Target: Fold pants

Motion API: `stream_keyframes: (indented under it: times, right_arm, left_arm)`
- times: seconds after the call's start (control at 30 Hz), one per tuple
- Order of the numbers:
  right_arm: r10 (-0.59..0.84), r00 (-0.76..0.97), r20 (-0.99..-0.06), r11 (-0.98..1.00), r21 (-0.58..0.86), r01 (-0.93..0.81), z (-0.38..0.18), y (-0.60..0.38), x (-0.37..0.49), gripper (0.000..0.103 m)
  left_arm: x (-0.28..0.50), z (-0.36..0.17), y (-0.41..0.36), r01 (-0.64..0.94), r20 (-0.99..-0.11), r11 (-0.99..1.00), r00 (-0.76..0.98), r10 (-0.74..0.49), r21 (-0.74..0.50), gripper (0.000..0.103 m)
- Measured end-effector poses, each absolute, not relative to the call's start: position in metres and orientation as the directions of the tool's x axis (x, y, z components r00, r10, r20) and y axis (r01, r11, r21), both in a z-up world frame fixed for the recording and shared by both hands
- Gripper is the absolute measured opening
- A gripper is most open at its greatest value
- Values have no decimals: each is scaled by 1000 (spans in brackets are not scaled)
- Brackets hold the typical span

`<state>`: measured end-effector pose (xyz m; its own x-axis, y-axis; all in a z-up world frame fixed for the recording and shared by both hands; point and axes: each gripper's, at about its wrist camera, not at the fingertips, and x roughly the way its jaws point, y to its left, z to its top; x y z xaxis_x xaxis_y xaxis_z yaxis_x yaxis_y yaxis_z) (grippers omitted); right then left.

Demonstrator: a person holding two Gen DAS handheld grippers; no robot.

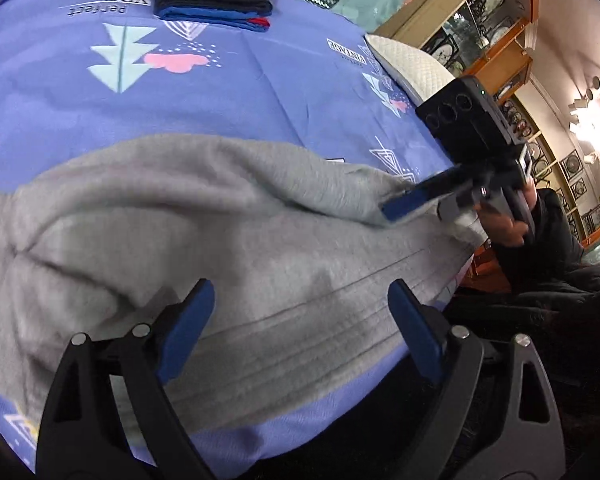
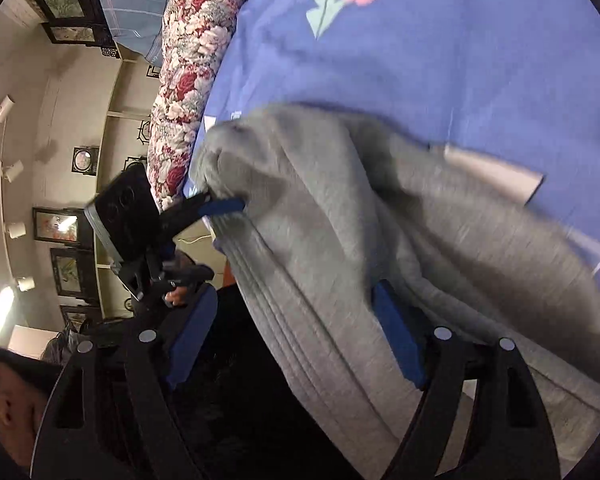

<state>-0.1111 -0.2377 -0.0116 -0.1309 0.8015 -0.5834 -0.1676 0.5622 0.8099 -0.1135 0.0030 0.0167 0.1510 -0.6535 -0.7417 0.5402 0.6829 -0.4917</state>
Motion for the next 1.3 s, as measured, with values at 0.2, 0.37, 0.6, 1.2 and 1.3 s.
stream_keyframes:
  times: [0.2,0.37,0.6,1.2,1.3]
  right_arm:
    - [820,-16,-572,560,807,-188,-9,-242,-88,86]
    - [825,-71,-561,554,826,-101,-34,-227,-44,86]
    - [881,34,-473,474,876,-89,-38,-211,-7,81]
    - [755,93,-649,655,738,-160,-32,-232,18,18]
    - [720,97,-688,691,696,-196,-17,-236,14,18]
  left_arm:
    - [-112,-4,-13,554,-771,691,131,-623,-465,90]
    - [-106,-7,-5,512,-749,688,122,-651,-514,90]
    - [-115,-9,-5,509,-747,691,131,-651,-513,90]
    - [-138,-3,26,523,-741,684,137,-657,-509,90]
    - [-139,-3,27,527,-741,682,138,-657,-506,90]
